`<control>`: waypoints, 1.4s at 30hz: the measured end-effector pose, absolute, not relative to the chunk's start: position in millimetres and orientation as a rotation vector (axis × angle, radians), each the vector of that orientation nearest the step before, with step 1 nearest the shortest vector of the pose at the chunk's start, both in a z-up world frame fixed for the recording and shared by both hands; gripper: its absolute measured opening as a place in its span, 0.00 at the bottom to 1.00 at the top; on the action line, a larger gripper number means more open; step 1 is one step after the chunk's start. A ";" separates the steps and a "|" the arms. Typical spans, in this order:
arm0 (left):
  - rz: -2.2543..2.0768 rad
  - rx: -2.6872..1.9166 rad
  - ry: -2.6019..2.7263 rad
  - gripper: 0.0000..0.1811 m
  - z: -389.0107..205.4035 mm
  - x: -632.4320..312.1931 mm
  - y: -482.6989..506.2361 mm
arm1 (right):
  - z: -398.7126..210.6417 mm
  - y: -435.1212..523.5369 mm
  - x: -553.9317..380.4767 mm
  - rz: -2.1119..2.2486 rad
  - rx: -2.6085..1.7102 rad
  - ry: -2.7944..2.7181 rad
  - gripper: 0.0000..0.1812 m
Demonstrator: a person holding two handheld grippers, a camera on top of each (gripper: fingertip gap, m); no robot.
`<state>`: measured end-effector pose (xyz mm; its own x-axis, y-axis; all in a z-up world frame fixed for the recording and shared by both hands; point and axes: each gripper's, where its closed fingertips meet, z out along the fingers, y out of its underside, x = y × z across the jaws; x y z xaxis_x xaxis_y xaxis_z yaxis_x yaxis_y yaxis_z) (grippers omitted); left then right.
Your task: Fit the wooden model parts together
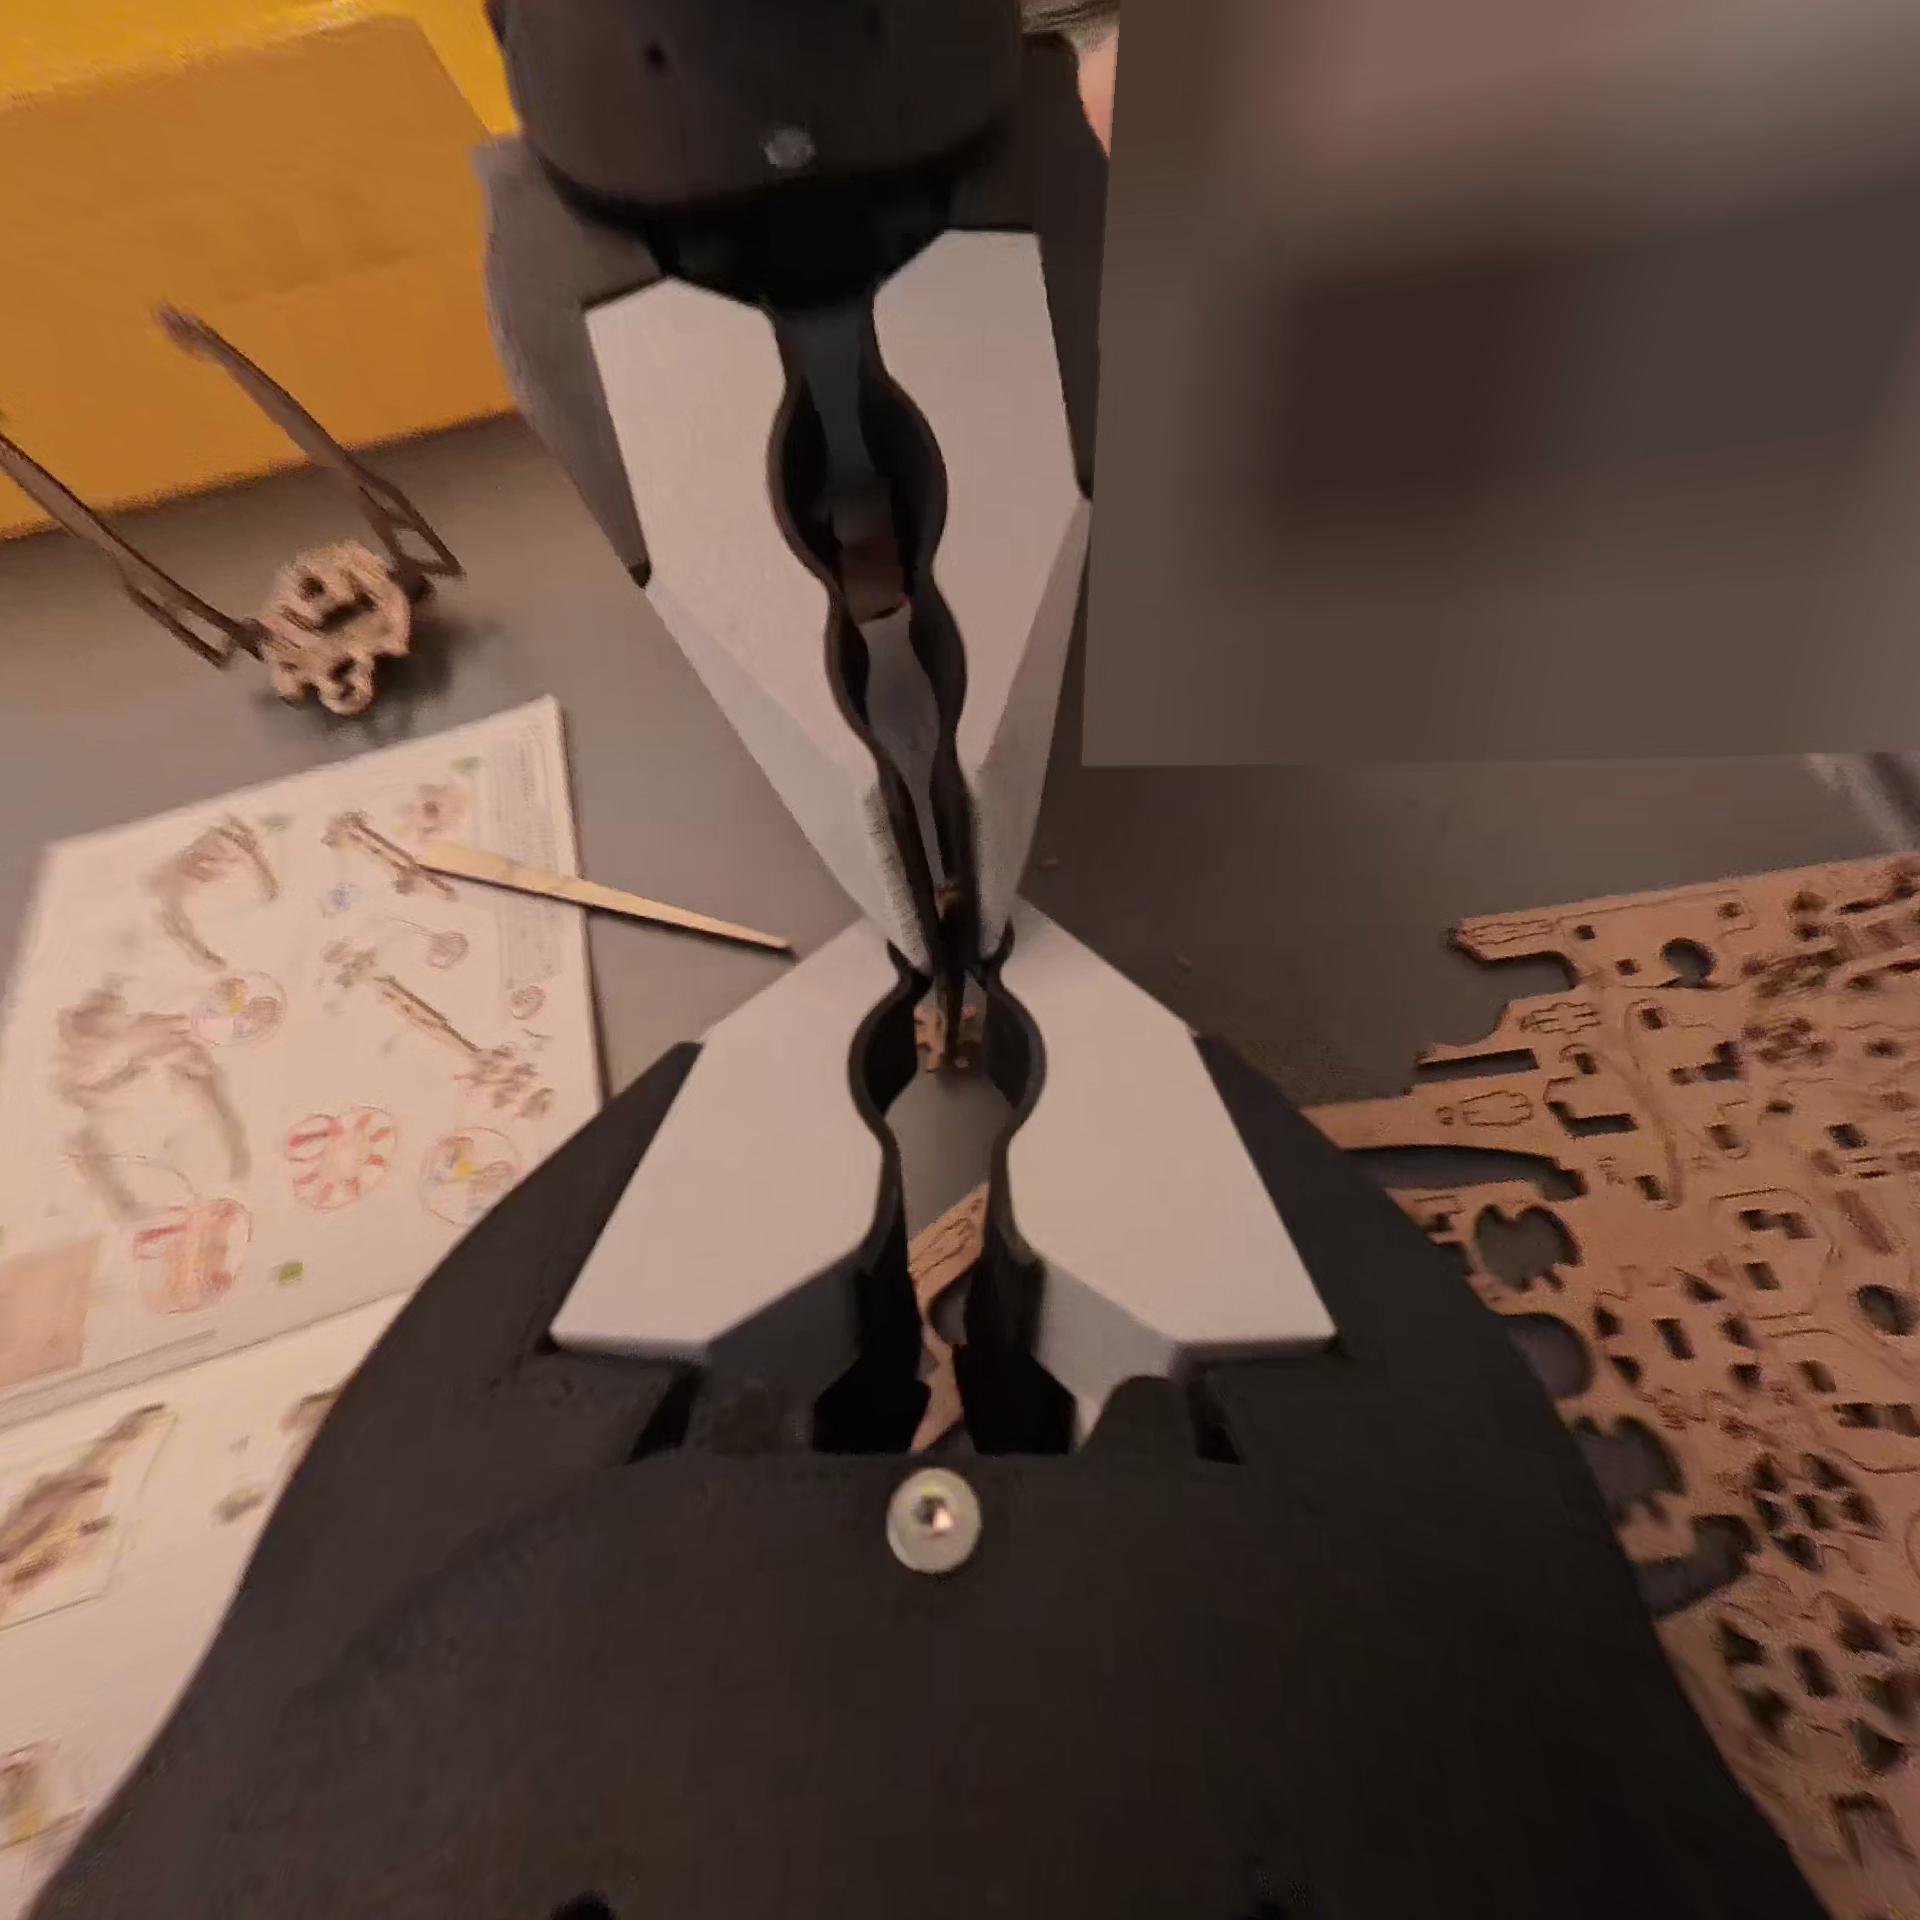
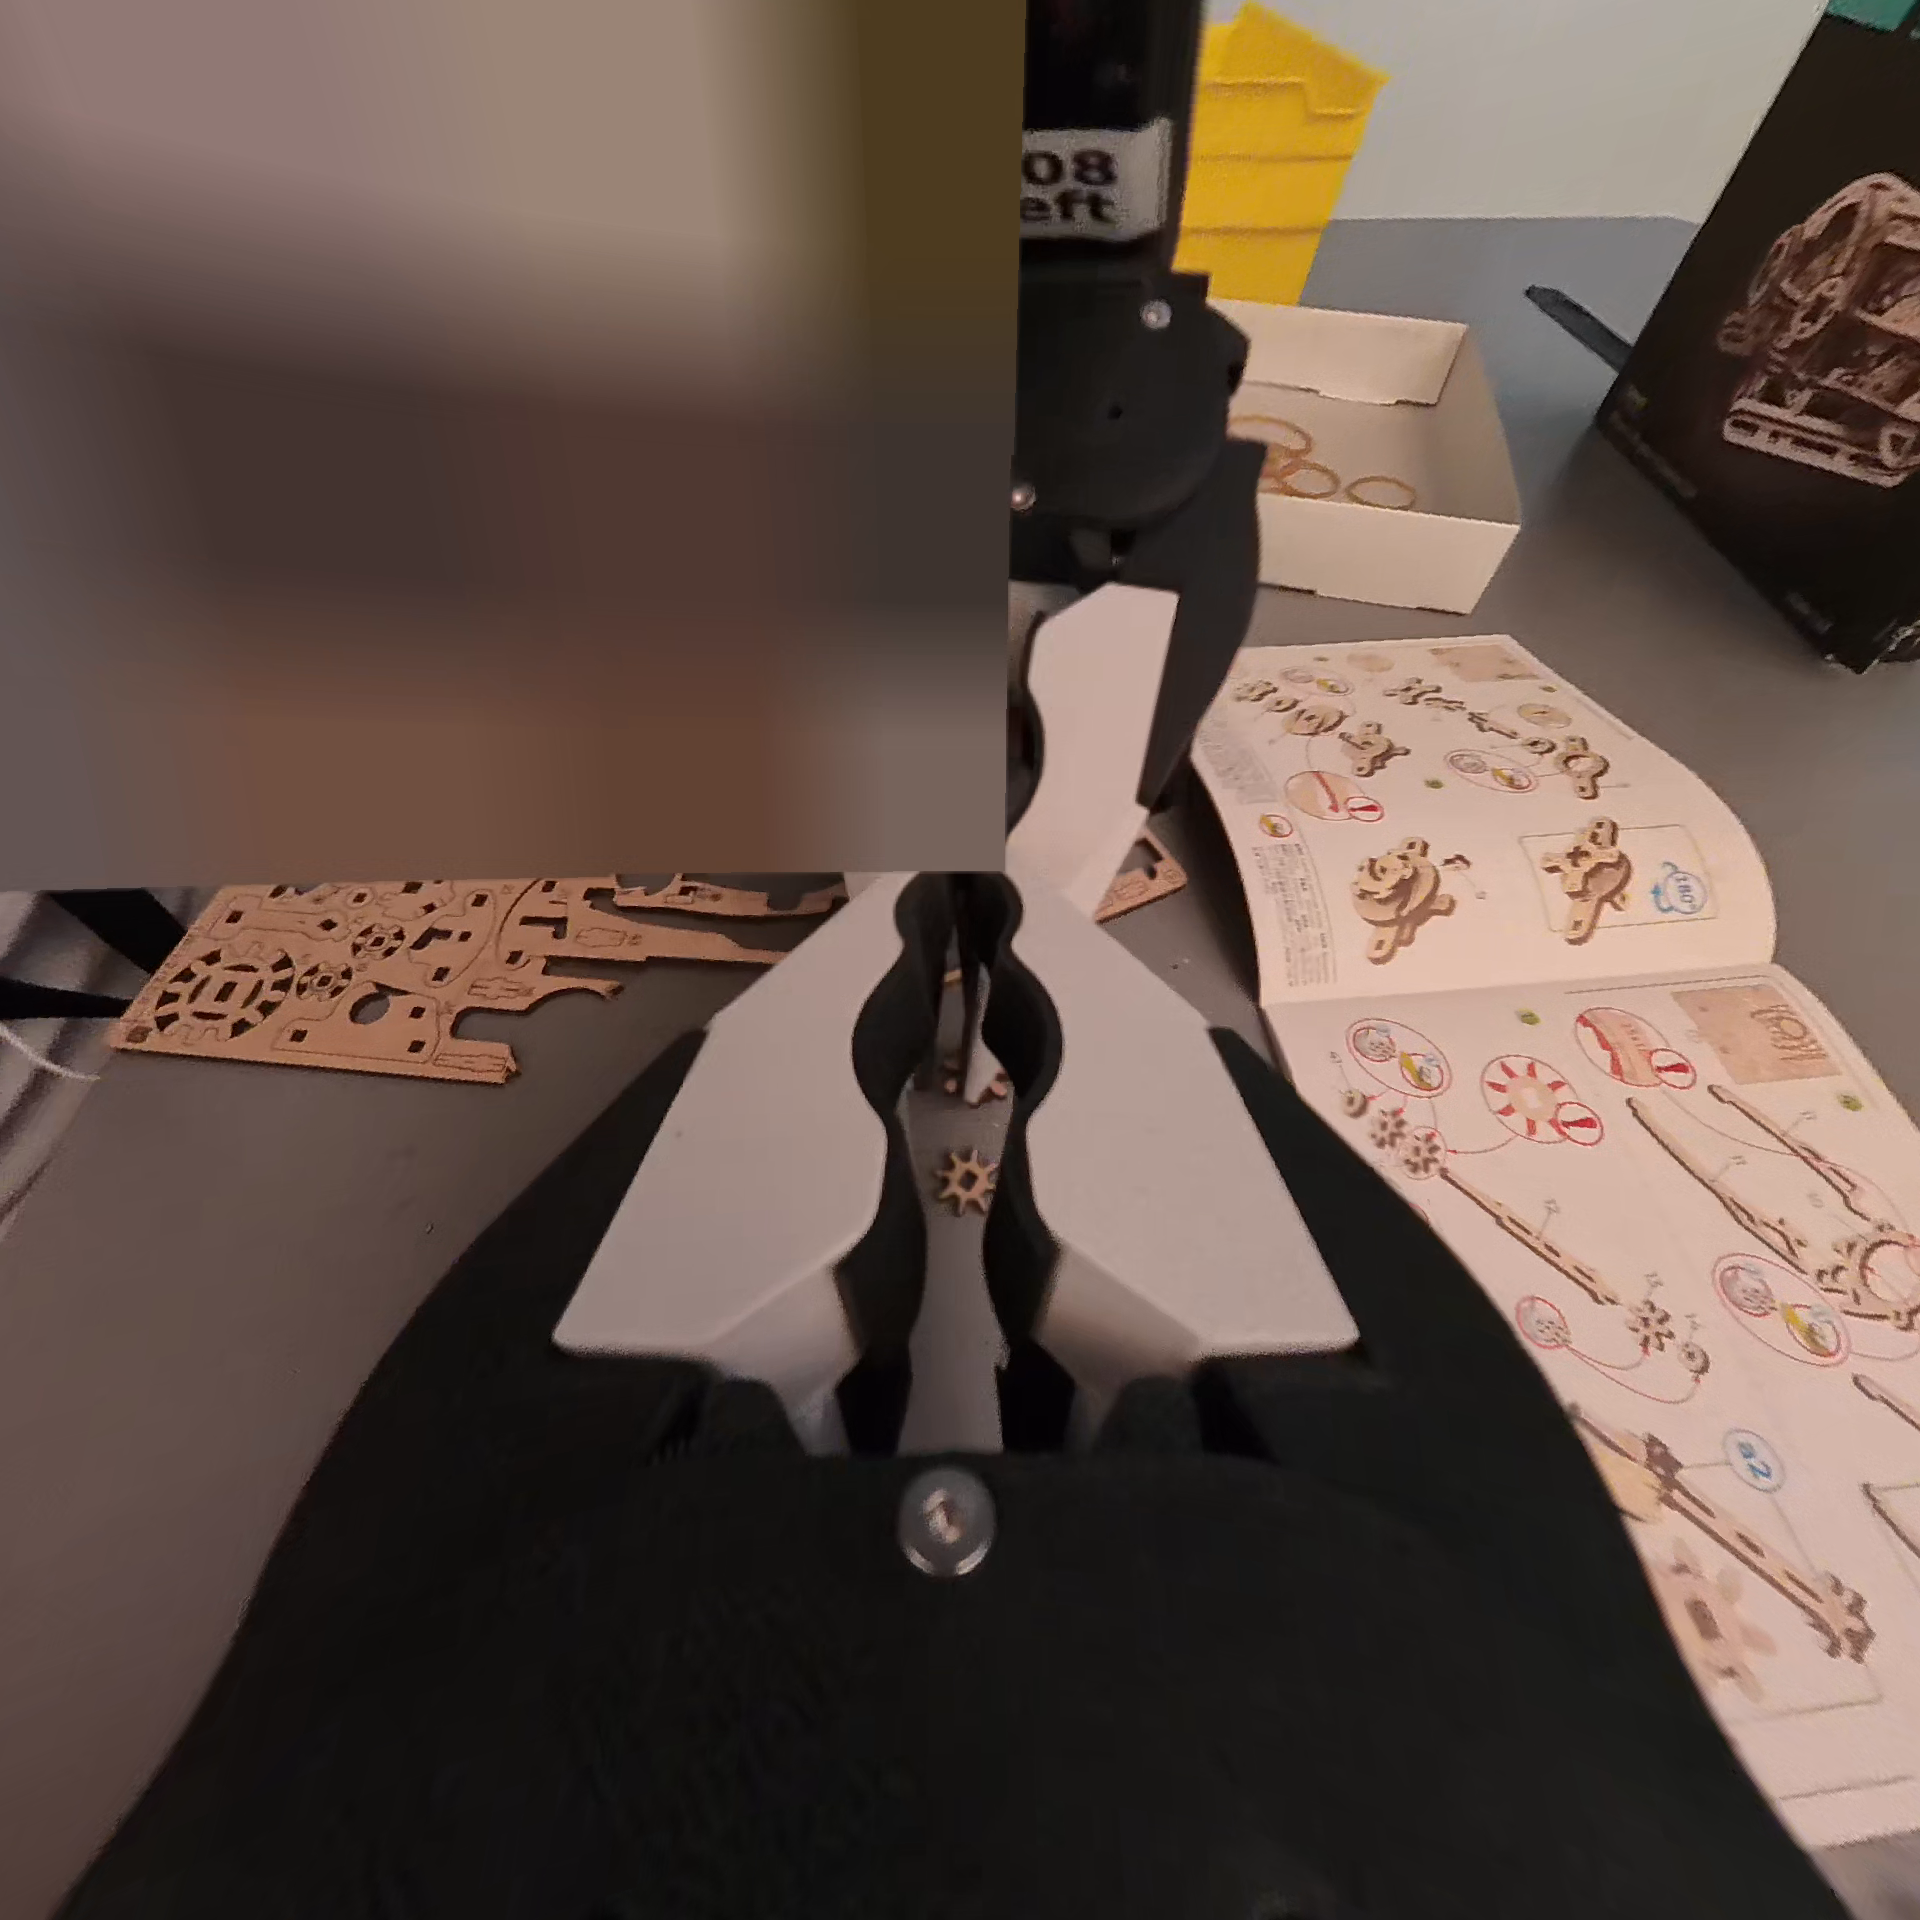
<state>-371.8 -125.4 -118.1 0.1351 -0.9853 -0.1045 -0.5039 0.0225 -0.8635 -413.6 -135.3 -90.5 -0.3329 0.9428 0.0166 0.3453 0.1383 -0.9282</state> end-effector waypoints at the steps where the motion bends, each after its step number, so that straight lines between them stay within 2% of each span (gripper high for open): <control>1: -0.699 -1.576 1.494 0.02 -117.8 -372.4 -123.8 | -90.0 -134.9 -413.5 1.167 -1.227 -1.770 0.04; 3: -0.678 -1.616 1.464 0.03 -116.9 -371.3 -118.0 | -87.0 -128.6 -412.6 1.138 -1.201 -1.699 0.04; 7: -0.717 -1.688 1.430 0.21 -123.0 -372.7 -112.4 | -86.0 -105.2 -410.6 1.269 -1.382 -1.557 0.02; 10: -0.734 -1.743 1.354 0.14 -121.6 -378.3 -103.4 | -87.8 -96.5 -411.3 1.371 -1.467 -1.501 0.02; 14: -0.997 -1.834 1.194 0.11 -109.5 -372.6 -105.1 | -72.3 -96.0 -413.3 1.705 -1.558 -1.337 0.01; 17: -1.240 -1.870 1.035 0.00 -95.9 -369.5 -105.6 | -63.5 -92.1 -413.0 1.833 -1.576 -1.238 0.02; 26: -1.409 -1.860 0.887 0.00 -81.1 -366.9 -102.7 | -47.9 -88.4 -410.3 2.092 -1.586 -1.052 0.02; 42: -1.630 -1.786 0.814 0.00 -63.8 -361.4 -111.6 | -39.6 -90.6 -405.8 2.090 -1.534 -1.067 0.01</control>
